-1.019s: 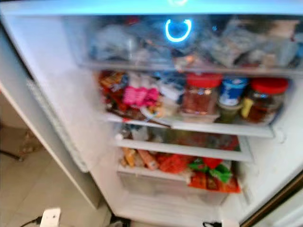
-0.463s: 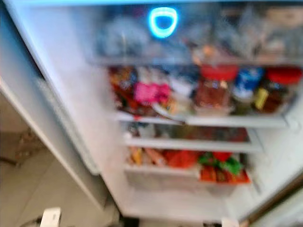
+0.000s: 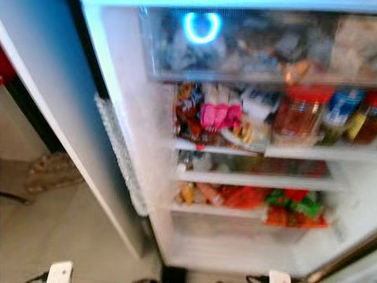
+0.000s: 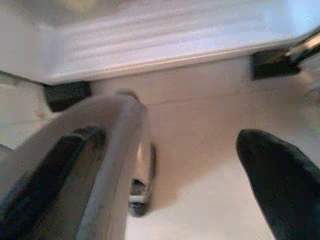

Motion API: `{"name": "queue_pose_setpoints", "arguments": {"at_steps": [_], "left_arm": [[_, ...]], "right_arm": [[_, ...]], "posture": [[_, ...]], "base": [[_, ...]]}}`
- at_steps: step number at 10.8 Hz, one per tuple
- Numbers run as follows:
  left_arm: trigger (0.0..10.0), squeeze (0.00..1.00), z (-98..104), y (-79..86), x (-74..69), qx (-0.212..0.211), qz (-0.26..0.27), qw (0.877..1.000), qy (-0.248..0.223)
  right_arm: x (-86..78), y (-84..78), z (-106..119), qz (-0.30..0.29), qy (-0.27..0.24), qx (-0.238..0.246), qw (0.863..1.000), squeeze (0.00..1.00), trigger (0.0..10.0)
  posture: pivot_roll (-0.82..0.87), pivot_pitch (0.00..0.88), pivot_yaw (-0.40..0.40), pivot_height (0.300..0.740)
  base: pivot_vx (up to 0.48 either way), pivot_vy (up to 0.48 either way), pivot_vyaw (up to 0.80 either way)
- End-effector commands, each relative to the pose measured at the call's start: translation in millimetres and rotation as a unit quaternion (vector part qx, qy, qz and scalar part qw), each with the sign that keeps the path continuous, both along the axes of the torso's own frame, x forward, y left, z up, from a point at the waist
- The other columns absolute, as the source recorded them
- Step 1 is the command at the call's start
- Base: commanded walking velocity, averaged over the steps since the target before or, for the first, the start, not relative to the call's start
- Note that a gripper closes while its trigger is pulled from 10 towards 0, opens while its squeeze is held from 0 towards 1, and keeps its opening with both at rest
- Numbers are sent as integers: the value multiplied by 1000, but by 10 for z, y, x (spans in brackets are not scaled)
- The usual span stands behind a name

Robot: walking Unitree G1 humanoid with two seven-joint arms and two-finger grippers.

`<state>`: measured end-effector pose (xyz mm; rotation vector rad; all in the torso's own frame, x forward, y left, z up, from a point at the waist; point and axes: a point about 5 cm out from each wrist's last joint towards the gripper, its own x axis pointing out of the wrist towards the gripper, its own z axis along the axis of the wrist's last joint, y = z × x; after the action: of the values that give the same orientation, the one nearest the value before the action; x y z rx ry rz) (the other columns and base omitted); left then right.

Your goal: Restocking fridge

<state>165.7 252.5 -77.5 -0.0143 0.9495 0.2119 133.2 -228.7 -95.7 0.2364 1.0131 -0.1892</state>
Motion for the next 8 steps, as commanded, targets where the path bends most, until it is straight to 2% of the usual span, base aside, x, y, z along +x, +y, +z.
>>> {"name": "queue_pose_setpoints", "arguments": {"at_steps": [1,5,8], "left_arm": [[10000,0,-7,18,-26,3,-3,1000,7],[10000,0,-9,22,-33,5,-4,1000,8],[10000,0,-22,10,-52,8,-5,1000,12]], "right_arm": [[-109,41,-50,5,26,7,1000,0,10000],[-110,51,-52,7,27,9,1000,0,10000],[-104,44,-47,11,23,3,1000,0,10000]], "posture": [[-3,0,44,640],[-2,0,41,640],[-7,0,38,640]], "base": [[0,382,0],[0,355,0],[0,0,0]]}}
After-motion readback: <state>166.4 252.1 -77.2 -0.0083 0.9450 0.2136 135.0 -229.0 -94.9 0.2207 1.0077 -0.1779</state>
